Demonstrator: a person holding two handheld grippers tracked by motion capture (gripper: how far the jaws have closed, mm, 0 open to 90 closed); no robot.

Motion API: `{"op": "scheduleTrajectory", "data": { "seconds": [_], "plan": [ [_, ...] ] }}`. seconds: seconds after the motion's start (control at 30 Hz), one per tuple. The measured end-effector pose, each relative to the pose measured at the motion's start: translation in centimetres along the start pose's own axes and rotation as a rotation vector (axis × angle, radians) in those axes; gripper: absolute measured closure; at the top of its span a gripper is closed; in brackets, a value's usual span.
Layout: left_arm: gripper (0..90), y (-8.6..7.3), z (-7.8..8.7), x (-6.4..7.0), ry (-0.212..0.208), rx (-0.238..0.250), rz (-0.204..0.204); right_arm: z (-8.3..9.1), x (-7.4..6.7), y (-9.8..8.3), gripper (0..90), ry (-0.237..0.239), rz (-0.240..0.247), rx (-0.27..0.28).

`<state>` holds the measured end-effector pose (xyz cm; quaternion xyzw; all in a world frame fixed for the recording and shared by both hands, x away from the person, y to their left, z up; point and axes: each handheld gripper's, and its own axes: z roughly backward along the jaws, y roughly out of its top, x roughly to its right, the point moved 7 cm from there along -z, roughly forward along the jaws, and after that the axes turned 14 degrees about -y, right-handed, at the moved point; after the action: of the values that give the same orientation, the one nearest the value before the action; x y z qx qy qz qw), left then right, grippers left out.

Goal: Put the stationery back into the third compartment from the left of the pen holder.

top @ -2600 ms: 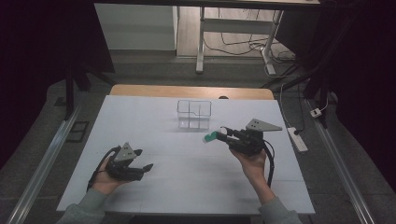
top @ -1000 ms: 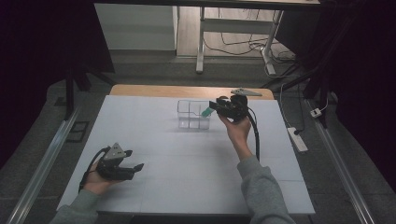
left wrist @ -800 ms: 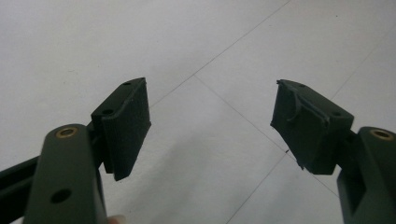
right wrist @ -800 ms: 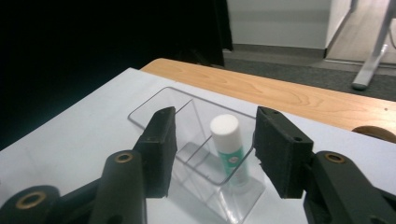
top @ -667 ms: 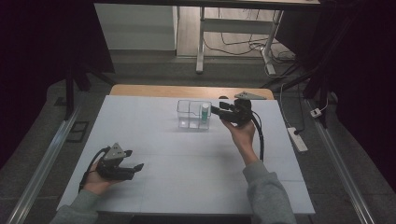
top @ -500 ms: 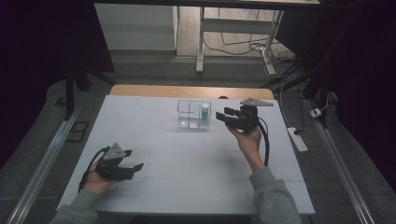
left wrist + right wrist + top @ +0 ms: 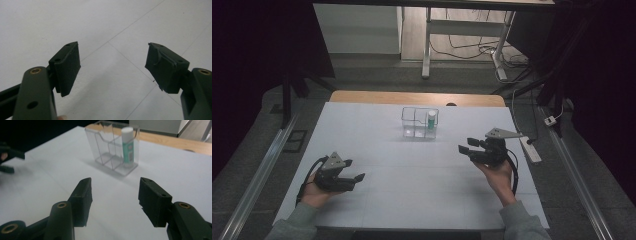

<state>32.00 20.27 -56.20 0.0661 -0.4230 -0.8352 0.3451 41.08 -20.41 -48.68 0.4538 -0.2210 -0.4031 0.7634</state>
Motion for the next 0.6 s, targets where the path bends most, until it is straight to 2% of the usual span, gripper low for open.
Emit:
{"op": "scheduleTrajectory", "data": {
  "seconds": [0.17, 0.33, 0.6],
  "plan": [
    [27.4, 0.2, 0.0, 0.0, 0.0, 0.008, 0.007, 1.8, 0.2, -2.7, 41.0, 0.01, 0.025, -0.025],
    [27.3, 0.2, -0.1, 0.1, 0.001, 0.003, 0.002, 2.8, 0.6, -4.5, 39.0, 0.002, 0.05, -0.05],
    [27.3, 0.3, -0.1, 0.2, -0.003, 0.002, 0.003, 3.1, 1.0, -5.4, 37.7, 0.003, 0.056, -0.052]
  ]
}}
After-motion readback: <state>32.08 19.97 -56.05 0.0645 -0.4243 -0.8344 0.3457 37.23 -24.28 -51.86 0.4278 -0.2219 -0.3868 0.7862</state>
